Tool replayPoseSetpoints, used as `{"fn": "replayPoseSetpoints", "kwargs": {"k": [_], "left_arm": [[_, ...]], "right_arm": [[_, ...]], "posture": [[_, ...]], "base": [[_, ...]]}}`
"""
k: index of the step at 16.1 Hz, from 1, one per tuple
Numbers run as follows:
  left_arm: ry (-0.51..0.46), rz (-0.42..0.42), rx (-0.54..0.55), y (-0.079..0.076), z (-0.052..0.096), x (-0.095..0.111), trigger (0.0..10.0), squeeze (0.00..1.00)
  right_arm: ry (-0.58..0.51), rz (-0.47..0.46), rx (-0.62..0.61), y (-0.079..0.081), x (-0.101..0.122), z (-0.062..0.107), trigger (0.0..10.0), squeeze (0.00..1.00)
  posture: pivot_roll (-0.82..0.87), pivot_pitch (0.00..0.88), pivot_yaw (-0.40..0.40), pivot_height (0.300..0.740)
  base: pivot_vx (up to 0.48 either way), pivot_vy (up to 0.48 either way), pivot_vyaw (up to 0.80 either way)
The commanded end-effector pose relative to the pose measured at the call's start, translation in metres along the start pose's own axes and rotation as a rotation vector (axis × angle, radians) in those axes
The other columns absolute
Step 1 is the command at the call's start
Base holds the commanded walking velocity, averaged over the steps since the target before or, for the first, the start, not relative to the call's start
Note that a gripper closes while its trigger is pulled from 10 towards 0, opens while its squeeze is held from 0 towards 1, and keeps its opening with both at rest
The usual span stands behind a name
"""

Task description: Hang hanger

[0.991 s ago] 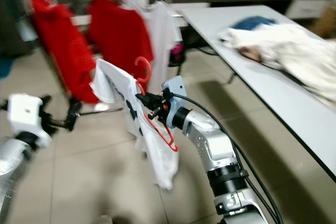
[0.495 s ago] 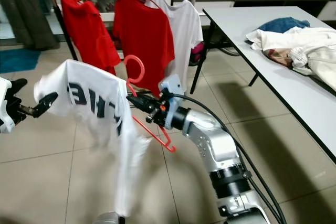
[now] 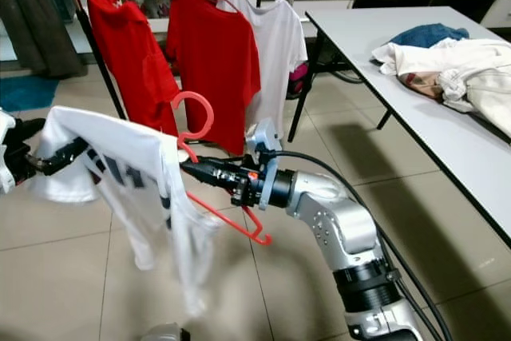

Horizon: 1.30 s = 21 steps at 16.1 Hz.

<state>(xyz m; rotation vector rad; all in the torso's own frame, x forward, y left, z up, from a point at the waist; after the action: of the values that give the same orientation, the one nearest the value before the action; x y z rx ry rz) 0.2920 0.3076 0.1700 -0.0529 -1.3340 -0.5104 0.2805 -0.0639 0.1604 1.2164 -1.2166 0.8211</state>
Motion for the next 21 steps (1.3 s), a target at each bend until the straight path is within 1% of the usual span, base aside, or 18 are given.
{"fn": "replayPoseSetpoints", "kwargs": {"k": [1, 3, 4, 5, 6, 11, 15, 18, 21], "left_arm": [[-0.021, -0.027, -0.060, 0.001, 0.001, 0.009, 0.0, 0.00], [-0.026, -0.013, -0.141, -0.004, 0.006, 0.011, 0.0, 0.00], [-0.012, -0.003, -0.214, -0.008, 0.012, 0.011, 0.0, 0.00], [-0.006, -0.002, -0.259, -0.009, 0.017, 0.011, 0.0, 0.00], [-0.009, 0.004, -0.273, -0.008, 0.019, 0.012, 0.0, 0.00], [-0.026, 0.027, -0.305, 0.000, 0.028, 0.015, 0.0, 0.00], [-0.018, 0.025, -0.320, 0.004, 0.033, 0.015, 0.0, 0.00], [-0.015, 0.029, -0.307, 0.009, 0.033, 0.014, 0.0, 0.00], [0.002, 0.021, -0.304, 0.010, 0.032, 0.011, 0.0, 0.00]], "right_arm": [[-0.024, 0.011, 0.027, 0.004, 0.006, 0.002, 10.0, 0.00], [-0.028, 0.015, 0.026, 0.004, 0.007, 0.005, 10.0, 0.00], [-0.029, 0.019, 0.024, 0.004, 0.008, 0.007, 10.0, 0.00], [-0.028, 0.018, 0.029, 0.004, 0.008, 0.009, 10.0, 0.00], [-0.026, 0.018, 0.036, 0.004, 0.008, 0.009, 10.0, 0.00], [-0.017, 0.016, 0.074, 0.007, 0.007, 0.010, 10.0, 0.00], [-0.021, 0.016, 0.089, 0.009, 0.007, 0.010, 10.0, 0.00], [-0.027, 0.015, 0.102, 0.010, 0.007, 0.011, 10.0, 0.00], [-0.030, 0.016, 0.107, 0.011, 0.007, 0.011, 10.0, 0.00]], "posture": [[0.05, 0.010, 0.023, 0.740], [0.05, 0.014, 0.027, 0.740], [0.05, 0.018, 0.027, 0.740], [0.06, 0.021, 0.026, 0.740], [0.06, 0.025, 0.023, 0.740], [0.06, 0.022, 0.023, 0.740], [0.07, 0.021, 0.024, 0.740], [0.06, 0.021, 0.029, 0.740], [0.06, 0.015, 0.030, 0.740]], "base": [[0.000, 0.000, 0.00], [0.000, 0.000, 0.00], [0.000, 0.000, 0.00], [0.000, 0.000, 0.00], [0.000, 0.000, 0.00], [0.000, 0.000, 0.00], [0.000, 0.000, 0.00], [0.000, 0.000, 0.00], [0.000, 0.000, 0.00]]}}
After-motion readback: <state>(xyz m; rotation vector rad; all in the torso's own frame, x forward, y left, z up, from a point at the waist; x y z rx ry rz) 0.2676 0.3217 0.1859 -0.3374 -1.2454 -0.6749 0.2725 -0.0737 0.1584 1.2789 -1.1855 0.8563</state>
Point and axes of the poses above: a point about 5 cm out from each wrist's last joint towards the gripper, its own z axis pointing back from the gripper into the wrist, its own x axis along the axis of the wrist's last joint, y = z × x, the point moved 1 cm from there along -z, pointing out of the wrist towards the gripper, and after that the axes turned 1 degree about z, right-handed, at the moved point
